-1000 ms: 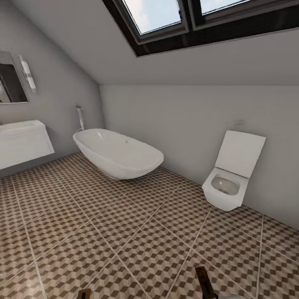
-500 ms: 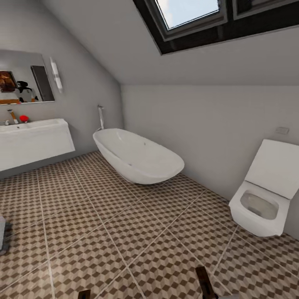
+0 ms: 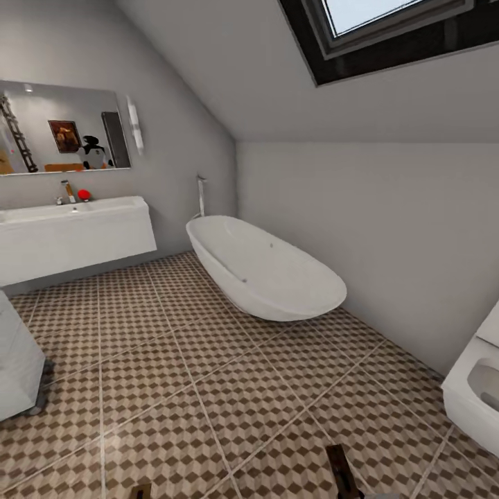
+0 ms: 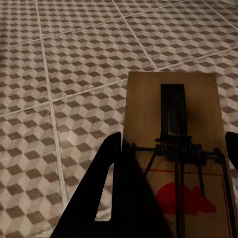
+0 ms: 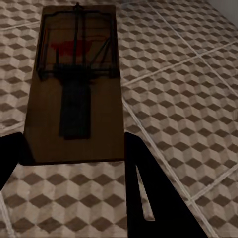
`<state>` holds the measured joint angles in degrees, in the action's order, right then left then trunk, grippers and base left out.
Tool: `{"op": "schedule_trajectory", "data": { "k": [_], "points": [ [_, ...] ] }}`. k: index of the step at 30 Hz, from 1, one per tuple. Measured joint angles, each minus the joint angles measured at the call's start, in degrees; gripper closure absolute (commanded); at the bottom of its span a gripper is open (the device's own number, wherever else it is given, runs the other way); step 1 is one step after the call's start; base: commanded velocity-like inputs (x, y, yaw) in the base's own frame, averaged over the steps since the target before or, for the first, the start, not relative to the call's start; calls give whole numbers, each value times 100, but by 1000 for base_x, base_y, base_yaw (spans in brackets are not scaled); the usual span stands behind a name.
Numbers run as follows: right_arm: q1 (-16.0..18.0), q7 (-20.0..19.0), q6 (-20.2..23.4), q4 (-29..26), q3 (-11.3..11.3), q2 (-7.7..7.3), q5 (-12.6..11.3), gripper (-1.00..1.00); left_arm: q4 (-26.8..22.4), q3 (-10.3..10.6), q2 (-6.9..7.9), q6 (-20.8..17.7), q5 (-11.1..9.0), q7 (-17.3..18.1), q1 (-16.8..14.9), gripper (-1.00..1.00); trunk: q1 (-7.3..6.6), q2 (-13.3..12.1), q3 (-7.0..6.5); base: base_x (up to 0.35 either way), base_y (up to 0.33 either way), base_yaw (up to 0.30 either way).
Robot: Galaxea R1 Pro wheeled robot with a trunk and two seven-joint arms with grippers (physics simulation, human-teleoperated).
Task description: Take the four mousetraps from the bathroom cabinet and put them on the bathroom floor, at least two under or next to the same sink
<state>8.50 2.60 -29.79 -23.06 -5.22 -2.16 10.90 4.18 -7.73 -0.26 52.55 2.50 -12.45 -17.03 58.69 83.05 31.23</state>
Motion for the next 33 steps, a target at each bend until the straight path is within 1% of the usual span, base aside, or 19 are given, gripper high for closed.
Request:
{"op": "schedule_trajectory", "data": {
  "k": [33],
  "points": [
    [0,0,0,5,0,1,0,100,0,0,0,0,0,0,0,100,0,0,0,341,0,285]
  ]
}}
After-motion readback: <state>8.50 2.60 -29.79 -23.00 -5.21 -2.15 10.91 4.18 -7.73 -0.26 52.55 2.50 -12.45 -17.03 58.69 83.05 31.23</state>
